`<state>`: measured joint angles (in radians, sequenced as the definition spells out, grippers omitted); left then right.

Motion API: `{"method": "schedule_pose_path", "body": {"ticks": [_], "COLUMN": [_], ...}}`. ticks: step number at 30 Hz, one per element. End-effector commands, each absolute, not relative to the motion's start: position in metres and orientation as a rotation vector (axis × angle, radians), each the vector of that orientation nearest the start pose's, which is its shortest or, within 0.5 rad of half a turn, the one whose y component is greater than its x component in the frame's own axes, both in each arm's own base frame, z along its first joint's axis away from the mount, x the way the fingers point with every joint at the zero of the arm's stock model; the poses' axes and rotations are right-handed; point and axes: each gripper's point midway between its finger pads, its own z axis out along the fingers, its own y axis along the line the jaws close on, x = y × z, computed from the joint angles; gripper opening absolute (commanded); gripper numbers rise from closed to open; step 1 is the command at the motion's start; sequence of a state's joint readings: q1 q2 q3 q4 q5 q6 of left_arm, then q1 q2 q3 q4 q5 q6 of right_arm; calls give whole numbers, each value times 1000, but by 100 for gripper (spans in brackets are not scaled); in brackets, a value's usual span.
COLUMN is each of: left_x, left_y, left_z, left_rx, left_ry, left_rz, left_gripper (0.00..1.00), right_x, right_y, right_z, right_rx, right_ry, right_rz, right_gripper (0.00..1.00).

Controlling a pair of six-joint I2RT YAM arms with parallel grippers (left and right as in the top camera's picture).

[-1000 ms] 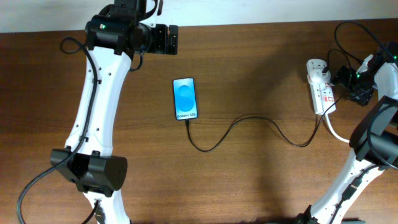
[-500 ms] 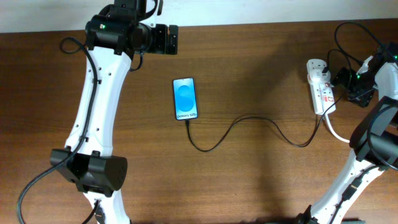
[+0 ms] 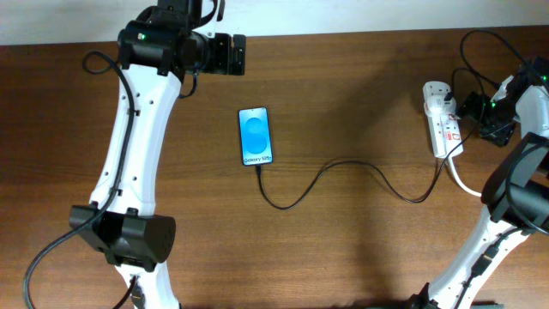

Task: Plug charger to phone and switch on socket

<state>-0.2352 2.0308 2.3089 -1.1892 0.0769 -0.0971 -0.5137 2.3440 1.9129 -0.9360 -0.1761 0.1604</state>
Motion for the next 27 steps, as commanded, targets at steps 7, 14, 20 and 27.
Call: {"method": "schedule_pose_path", "body": {"ticks": [7, 14, 20, 27], "left_x": [488, 488, 488, 488], "left_y": [-128, -128, -128, -128], "left_z": [294, 294, 294, 294], "left_rx": [209, 209, 209, 209], "left_ry": [2452, 2453, 2452, 2452], "left_rz": [-227, -227, -227, -227], "left_gripper": [99, 99, 99, 100], "right_x": [450, 451, 451, 446], "right_y": [-184, -178, -168, -161], "right_z": [-1, 0, -3, -15], "right_rx": [824, 807, 783, 780], "right_ry": [2844, 2851, 2866, 2882], "right_rz": [279, 310, 329, 347], "right_gripper": [92, 92, 92, 92]}}
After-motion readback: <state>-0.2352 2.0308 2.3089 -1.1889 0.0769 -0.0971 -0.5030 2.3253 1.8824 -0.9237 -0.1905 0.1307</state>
